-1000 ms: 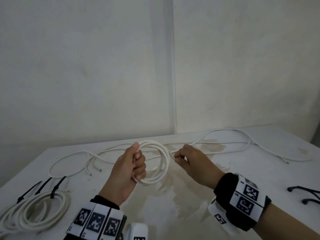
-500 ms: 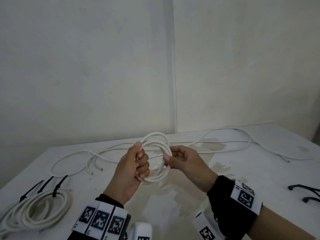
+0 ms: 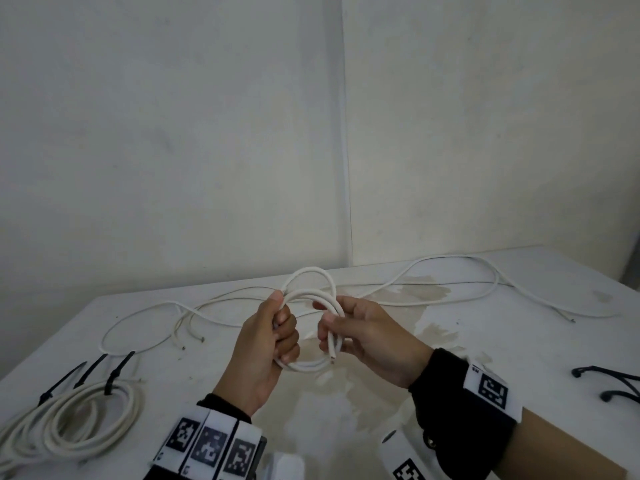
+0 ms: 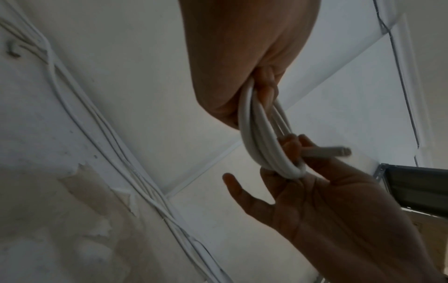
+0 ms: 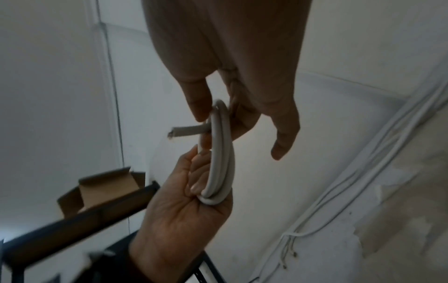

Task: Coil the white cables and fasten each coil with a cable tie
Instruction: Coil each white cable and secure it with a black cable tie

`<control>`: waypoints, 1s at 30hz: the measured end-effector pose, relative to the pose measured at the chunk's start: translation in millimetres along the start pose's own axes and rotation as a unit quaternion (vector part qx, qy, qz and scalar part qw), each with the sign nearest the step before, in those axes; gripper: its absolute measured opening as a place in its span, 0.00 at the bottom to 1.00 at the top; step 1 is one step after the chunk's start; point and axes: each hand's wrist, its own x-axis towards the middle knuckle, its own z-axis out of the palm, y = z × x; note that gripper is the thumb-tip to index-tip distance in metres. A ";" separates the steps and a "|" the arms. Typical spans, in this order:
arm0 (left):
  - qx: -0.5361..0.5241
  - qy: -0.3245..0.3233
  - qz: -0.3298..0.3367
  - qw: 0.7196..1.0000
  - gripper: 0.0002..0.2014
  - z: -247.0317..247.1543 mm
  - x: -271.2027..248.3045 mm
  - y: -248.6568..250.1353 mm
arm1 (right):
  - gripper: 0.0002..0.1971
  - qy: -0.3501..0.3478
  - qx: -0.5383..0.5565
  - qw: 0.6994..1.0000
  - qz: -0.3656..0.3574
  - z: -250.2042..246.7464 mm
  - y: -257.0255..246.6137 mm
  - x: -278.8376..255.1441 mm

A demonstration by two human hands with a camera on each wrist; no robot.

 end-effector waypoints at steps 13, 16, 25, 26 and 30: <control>0.062 0.040 0.047 0.996 0.20 2.7 2.4 -5.0 | 0.22 0.012 -0.233 0.970 0.064 -2.5 -1.1 -6.0; 0.019 0.061 0.050 0.997 0.19 -2.3 5.2 -3.2 | 0.33 -0.013 -0.274 0.959 0.072 -6.9 2.7 -9.9; -0.058 0.057 0.049 0.996 0.20 -7.2 12.9 6.5 | 0.31 -0.043 -0.328 0.940 0.083 -15.3 9.0 -15.3; -0.063 0.052 0.045 0.996 0.20 -6.2 12.2 6.2 | 0.32 -0.041 -0.350 0.933 0.069 -14.5 8.1 -12.9; -0.078 0.033 0.034 0.996 0.20 -0.8 8.6 4.4 | 0.15 0.002 -0.229 0.973 -0.013 -1.5 7.0 -0.7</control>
